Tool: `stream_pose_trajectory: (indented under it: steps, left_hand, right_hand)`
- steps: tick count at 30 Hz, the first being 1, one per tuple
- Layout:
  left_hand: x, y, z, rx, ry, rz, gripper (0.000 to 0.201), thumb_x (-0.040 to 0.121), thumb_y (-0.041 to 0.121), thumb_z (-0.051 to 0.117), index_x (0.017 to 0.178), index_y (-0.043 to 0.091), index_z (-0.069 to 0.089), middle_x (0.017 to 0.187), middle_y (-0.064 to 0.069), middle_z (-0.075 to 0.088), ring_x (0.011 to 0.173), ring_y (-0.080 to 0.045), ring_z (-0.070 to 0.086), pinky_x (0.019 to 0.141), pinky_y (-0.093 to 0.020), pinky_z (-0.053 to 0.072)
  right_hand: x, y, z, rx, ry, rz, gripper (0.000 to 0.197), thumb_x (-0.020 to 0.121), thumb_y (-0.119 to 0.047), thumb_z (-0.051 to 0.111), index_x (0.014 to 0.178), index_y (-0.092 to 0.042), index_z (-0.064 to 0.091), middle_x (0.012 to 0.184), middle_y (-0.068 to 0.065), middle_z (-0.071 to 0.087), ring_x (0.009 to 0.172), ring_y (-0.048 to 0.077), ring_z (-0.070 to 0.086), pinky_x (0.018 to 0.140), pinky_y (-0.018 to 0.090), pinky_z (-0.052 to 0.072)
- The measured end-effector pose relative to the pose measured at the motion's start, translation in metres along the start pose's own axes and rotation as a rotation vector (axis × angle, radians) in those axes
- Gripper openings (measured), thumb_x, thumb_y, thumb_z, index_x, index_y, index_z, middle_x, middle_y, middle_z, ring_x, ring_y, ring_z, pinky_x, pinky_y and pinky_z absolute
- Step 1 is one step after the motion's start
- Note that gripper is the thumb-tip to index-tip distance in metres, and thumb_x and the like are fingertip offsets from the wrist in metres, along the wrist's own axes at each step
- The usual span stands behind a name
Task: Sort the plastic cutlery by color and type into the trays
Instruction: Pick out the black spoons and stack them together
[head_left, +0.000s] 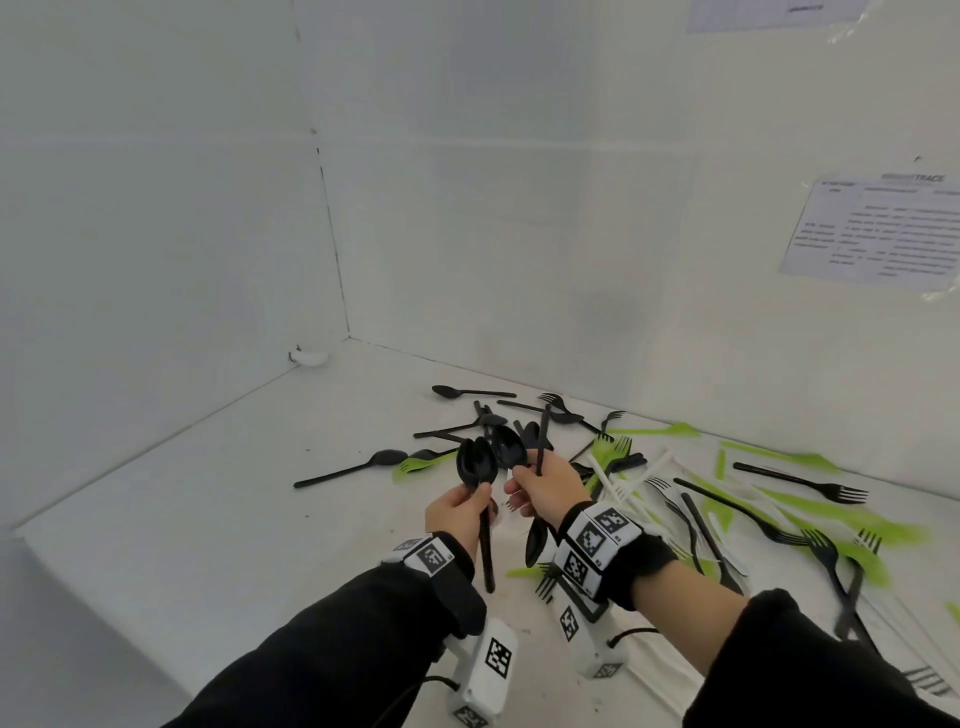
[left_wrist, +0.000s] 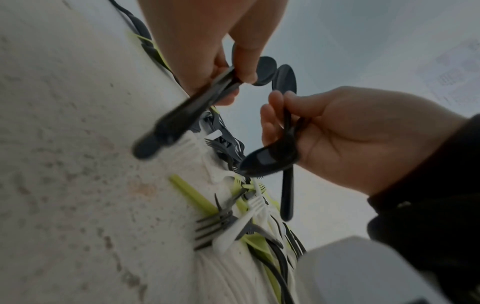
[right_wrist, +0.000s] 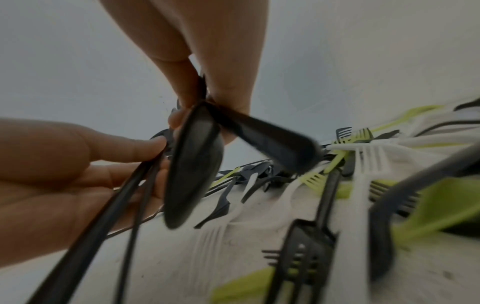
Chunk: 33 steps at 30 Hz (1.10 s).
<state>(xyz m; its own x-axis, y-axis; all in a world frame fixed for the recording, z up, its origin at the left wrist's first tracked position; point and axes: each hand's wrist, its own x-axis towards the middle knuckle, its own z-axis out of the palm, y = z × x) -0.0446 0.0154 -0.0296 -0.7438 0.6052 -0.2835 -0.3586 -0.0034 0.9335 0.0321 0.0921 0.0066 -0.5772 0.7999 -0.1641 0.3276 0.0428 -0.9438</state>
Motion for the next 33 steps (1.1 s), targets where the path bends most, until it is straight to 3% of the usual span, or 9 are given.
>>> stream_pose_trajectory:
  steps: [4,11,18,20,22,23,26,30,33]
  left_hand:
    - [0.008,0.006,-0.011,0.034,-0.013,0.005,0.02,0.088,0.001,0.059,0.07,0.003,0.065,0.049,-0.003,0.054,0.057,-0.022,0.048,0.071,-0.036,0.046]
    - [0.026,0.017,-0.03,0.091,0.016,0.034,0.019,0.089,0.007,0.061,0.07,0.009,0.064,0.063,-0.008,0.058,0.066,-0.022,0.055,0.08,-0.037,0.05]
    - [0.038,0.023,-0.028,0.033,-0.237,0.006,0.023,0.096,0.003,0.046,0.089,0.007,0.067,0.086,-0.014,0.067,0.082,-0.025,0.063,0.085,-0.038,0.051]
    - [0.042,0.026,-0.028,-0.001,-0.274,-0.048,0.024,0.098,0.006,0.042,0.094,0.007,0.065,0.087,-0.012,0.066,0.081,-0.024,0.062,0.079,-0.036,0.052]
    - [0.044,0.031,-0.029,-0.018,-0.301,-0.118,0.022,0.1,0.009,0.04,0.099,0.008,0.062,0.083,-0.007,0.065,0.076,-0.02,0.061,0.07,-0.034,0.054]
    - [0.046,0.032,-0.03,-0.026,-0.311,-0.142,0.022,0.1,0.011,0.039,0.099,0.009,0.061,0.082,-0.006,0.064,0.074,-0.02,0.061,0.071,-0.036,0.054]
    - [0.049,0.033,-0.034,-0.031,-0.358,-0.171,0.023,0.101,0.016,0.039,0.097,0.01,0.06,0.084,-0.007,0.066,0.073,-0.025,0.061,0.072,-0.04,0.054]
    - [0.051,0.03,-0.032,-0.011,-0.419,-0.168,0.023,0.101,0.018,0.038,0.101,0.015,0.061,0.085,-0.004,0.065,0.059,-0.017,0.058,0.055,-0.029,0.051]
    - [0.051,0.029,-0.025,-0.052,-0.389,-0.161,0.025,0.102,0.015,0.035,0.098,0.011,0.059,0.076,-0.006,0.055,0.041,-0.007,0.051,0.045,-0.021,0.045]
  right_hand:
    - [0.006,-0.008,0.015,0.017,0.089,-0.015,0.021,0.094,-0.009,0.046,0.076,-0.017,0.052,0.068,0.001,0.056,0.056,0.012,0.05,0.054,0.022,0.047]
    - [0.019,-0.012,0.036,0.112,0.16,-0.055,0.007,0.092,-0.008,0.052,0.097,-0.013,0.053,0.071,0.004,0.054,0.057,0.011,0.05,0.053,0.02,0.048]
    - [0.032,-0.014,0.047,-0.154,0.16,-0.021,0.012,0.089,-0.019,0.055,0.08,-0.014,0.06,0.06,-0.004,0.055,0.051,0.007,0.052,0.048,0.011,0.038]
    - [0.038,-0.017,0.051,-0.126,0.151,0.009,0.01,0.089,-0.02,0.054,0.083,-0.013,0.059,0.059,-0.003,0.054,0.051,0.01,0.051,0.055,0.014,0.045]
    - [0.043,-0.021,0.054,-0.077,0.146,0.024,0.011,0.09,-0.018,0.053,0.081,-0.015,0.058,0.061,-0.002,0.053,0.054,0.013,0.05,0.069,0.03,0.05]
    - [0.046,-0.022,0.054,-0.057,0.143,0.022,0.015,0.091,-0.016,0.051,0.077,-0.017,0.057,0.062,-0.001,0.052,0.055,0.013,0.049,0.068,0.034,0.049]
    - [0.049,-0.026,0.057,-0.026,0.136,0.046,0.012,0.092,-0.016,0.05,0.083,-0.016,0.059,0.068,0.003,0.058,0.056,0.017,0.053,0.066,0.034,0.049]
    - [0.052,-0.02,0.058,-0.089,0.199,0.041,0.011,0.091,-0.021,0.053,0.082,-0.016,0.057,0.085,0.007,0.062,0.084,0.028,0.063,0.087,0.041,0.052]
    - [0.053,-0.014,0.055,-0.207,0.248,0.028,0.016,0.092,-0.024,0.053,0.091,-0.011,0.062,0.085,0.005,0.061,0.091,0.026,0.06,0.086,0.032,0.046]
